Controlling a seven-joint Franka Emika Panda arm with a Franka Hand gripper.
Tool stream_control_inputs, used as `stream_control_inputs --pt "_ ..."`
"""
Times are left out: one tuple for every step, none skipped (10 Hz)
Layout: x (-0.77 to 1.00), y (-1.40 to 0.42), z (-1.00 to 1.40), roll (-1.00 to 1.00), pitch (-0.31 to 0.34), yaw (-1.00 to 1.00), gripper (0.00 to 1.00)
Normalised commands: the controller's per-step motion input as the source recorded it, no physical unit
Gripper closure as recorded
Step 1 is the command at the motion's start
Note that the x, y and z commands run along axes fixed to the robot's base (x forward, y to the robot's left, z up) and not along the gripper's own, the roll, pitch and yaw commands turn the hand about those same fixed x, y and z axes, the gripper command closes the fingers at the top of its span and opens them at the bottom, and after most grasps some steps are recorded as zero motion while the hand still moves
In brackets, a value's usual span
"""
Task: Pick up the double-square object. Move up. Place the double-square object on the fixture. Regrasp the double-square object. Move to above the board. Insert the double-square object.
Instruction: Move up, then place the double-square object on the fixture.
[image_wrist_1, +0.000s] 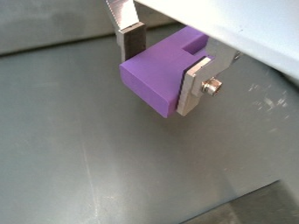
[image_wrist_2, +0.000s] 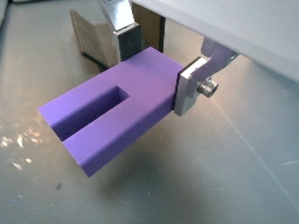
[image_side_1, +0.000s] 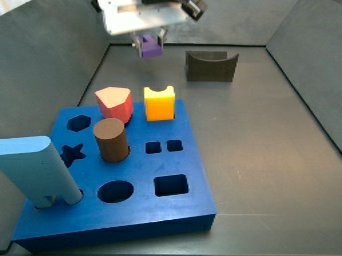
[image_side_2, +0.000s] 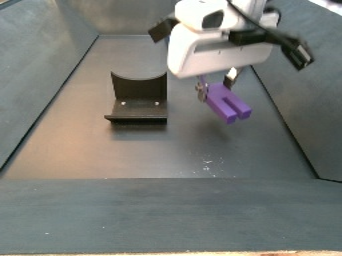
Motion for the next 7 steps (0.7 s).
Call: stream_control_inputs --pt "-0.02 -0.01 0.29 -0.03 0.044 0.00 1.00" --pt "0.00 0.00 1.00 0.00 0.000 0.00 1.00" --pt "0.02 0.00 1.00 0.00 -0.016 0.00 1.00" --pt "0.00 0.00 1.00 -0.01 0.015 0.00 1.00" --pt "-0.01 0.00 1.00 -0.02 0.022 0.00 1.00" --pt "-0.01 -0.01 1.00 -0.02 0.030 0.00 1.00" --pt "-0.02 -0.01 1.00 -0.03 0.030 0.00 1.00"
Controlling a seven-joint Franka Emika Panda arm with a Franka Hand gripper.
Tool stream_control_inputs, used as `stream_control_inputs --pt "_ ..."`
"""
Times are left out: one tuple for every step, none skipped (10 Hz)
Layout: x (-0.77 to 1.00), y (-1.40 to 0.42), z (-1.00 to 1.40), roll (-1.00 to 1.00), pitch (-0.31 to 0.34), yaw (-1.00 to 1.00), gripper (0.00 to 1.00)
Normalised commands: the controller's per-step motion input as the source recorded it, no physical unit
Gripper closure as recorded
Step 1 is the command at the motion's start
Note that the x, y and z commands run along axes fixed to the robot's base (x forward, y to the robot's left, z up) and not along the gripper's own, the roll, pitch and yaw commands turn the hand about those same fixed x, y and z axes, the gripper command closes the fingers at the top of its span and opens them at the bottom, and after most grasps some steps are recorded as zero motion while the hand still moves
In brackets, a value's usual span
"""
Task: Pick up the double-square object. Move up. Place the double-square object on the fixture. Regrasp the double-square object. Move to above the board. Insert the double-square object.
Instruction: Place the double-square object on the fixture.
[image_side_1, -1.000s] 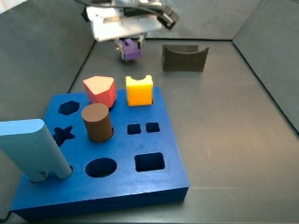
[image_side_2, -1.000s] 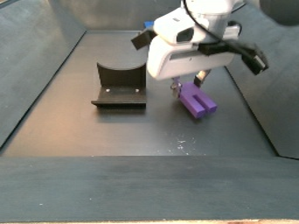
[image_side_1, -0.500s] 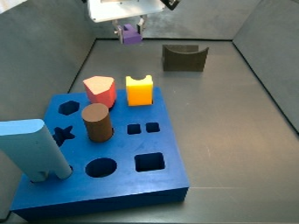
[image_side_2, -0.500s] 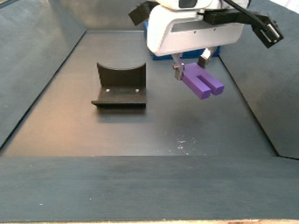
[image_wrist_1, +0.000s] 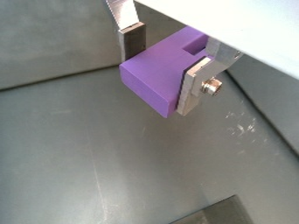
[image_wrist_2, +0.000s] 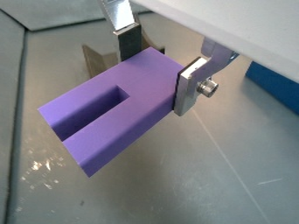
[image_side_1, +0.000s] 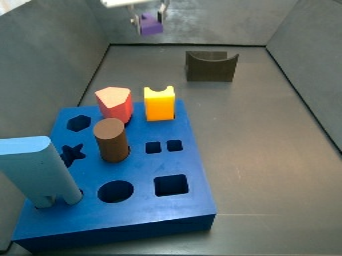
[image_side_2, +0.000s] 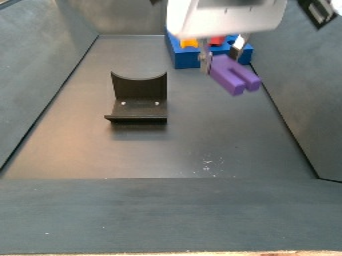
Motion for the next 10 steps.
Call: stream_control_inputs --pt "-0.02 -0.01 0.94 -0.04 0.036 0.01 1.00" --pt "-0.01 -0.01 0.83 -0.04 0.039 0.01 1.00" --pt "-0.01 -0.01 0.63 -0.05 0.046 0.01 1.00" --pt "0.00 -0.01 0.47 -0.06 0.054 0.01 1.00" --pt "0.01 -0.01 0.32 -0.07 0.064 0.01 1.00" --pt "0.02 -0.01 0.17 -0.07 0.073 0.01 1.00" --pt "1.00 -0.68 0.45 -0.09 0.124 -1.00 1.00" --pt "1.00 -0.67 0.44 -0.09 0.127 -1.00 1.00" --pt "1.00 -0.62 0.41 -0.11 0.172 -1.00 1.00" --pt "1.00 -0.51 0.35 -0.15 0.212 -1.00 1.00"
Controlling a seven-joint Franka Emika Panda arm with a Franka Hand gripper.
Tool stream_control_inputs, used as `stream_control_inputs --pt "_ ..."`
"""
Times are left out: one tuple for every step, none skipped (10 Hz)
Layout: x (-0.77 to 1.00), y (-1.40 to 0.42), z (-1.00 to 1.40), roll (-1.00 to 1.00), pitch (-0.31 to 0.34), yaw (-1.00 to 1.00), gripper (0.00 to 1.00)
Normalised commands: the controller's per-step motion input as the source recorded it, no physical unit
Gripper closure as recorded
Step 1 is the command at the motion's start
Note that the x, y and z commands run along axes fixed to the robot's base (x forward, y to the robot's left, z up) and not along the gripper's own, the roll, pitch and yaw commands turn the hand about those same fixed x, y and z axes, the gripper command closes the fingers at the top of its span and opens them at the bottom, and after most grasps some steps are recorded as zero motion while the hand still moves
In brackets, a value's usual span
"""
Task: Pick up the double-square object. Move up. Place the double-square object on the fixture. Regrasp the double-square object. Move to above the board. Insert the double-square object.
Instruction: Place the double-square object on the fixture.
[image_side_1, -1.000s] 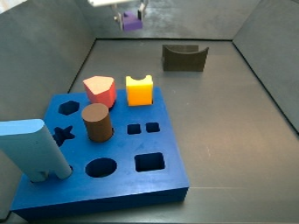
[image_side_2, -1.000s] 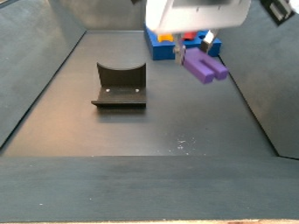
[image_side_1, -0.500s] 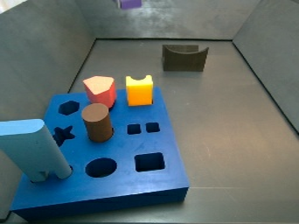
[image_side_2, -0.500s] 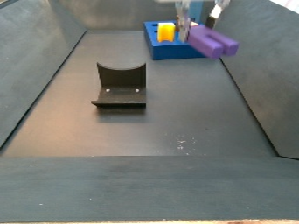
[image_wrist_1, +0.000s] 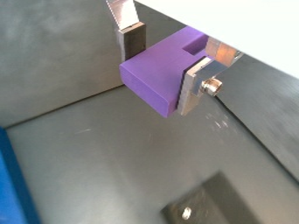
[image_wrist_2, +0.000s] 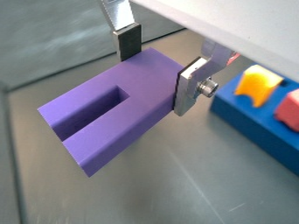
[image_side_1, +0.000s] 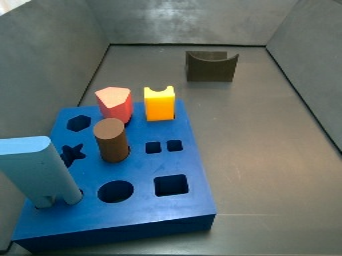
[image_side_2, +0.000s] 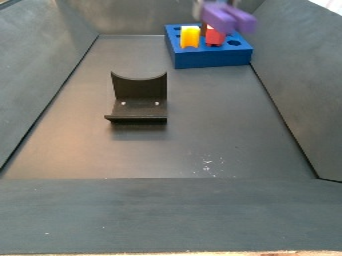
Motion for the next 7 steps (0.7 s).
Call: stream_control_inputs --pt "1.00 -0.44 0.30 -0.17 0.224 -0.87 1.00" --pt "1.00 -0.38 0.26 -0.16 0.208 -0.63 1.00" --pt "1.00 -0.30 0.22 -0.14 0.184 -0.37 1.00" --pt "1.00 -0.25 0.19 -0.14 0.167 -0.24 1.00" --pt "1.00 -0.22 0.16 -0.13 0.159 -0.18 1.00" --pt "1.00 -0.14 0.12 -0.11 0.154 -0.10 1.00" --pt "1.00 -0.11 0.10 -0.11 0.154 -0.07 1.00"
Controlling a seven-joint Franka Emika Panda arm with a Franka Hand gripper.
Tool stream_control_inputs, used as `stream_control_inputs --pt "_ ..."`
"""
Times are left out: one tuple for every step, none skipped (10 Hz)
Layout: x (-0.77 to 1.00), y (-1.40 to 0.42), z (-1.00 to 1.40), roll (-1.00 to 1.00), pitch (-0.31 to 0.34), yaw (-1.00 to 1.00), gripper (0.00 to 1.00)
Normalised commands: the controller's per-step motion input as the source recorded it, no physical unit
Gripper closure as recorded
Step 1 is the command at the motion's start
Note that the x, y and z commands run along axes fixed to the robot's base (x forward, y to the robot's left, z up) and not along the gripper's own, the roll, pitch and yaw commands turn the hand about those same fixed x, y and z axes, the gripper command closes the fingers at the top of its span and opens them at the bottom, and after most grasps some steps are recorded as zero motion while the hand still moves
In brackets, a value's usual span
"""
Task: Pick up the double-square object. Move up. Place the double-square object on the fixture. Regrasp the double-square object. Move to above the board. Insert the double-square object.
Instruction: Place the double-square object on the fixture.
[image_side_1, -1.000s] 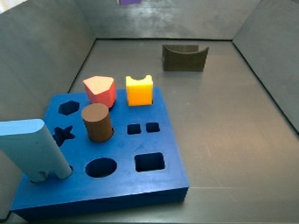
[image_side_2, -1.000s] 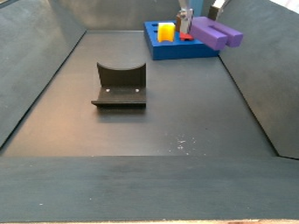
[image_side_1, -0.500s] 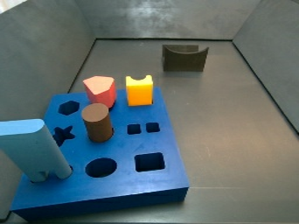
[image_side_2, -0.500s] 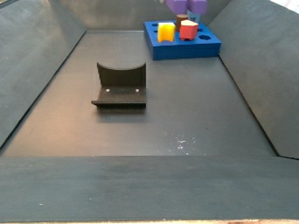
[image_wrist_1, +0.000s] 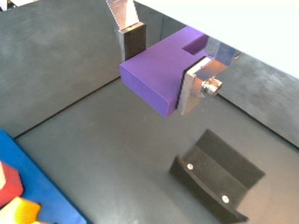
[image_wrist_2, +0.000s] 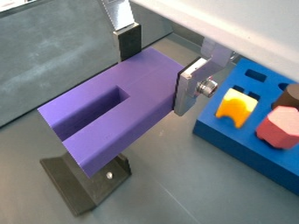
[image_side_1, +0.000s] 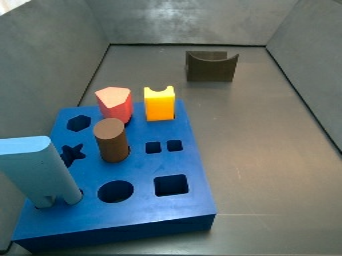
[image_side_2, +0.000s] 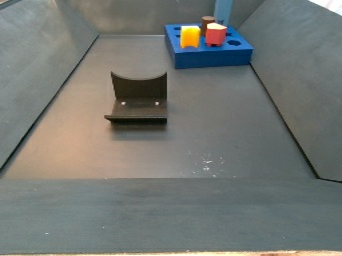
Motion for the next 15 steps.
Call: stream_control_inputs --pt "0.93 -0.06 0.06 -0.09 0.149 -0.05 1.00" --pt "0.84 -0.04 0.05 -0.08 0.151 -0.05 1.00" --pt "0.71 -0.02 0.04 -0.07 0.155 -0.04 1.00" --pt "0.65 -0.01 0.03 -0.06 0.156 -0.04 1.00" --pt "0.92 1.00 -0.86 -1.00 0.019 -0.03 1.00" --pt "0.87 1.00 -0.85 -1.00 0.018 -0.03 1.00" --pt "0.85 0.92 -0.73 -1.00 0.003 -0.04 1.00" --pt "0.73 0.69 -0.46 -1.00 0.003 -0.05 1.00" --pt "0.63 0.49 -0.24 -1.00 0.006 -0.05 1.00" --pt "0.53 0.31 -0.08 -1.00 0.018 -0.06 1.00" --pt "0.37 0.09 -0.03 -1.00 0.057 -0.06 1.00" --pt "0.28 0.06 -0.04 -1.00 0.070 -0.07 1.00" --pt "0.20 0.07 -0.03 -1.00 0.089 -0.08 1.00" --pt "0.12 0.06 -0.02 -0.91 0.096 -0.09 1.00" --pt "0.06 0.05 -0.01 -0.68 0.069 -0.10 1.00"
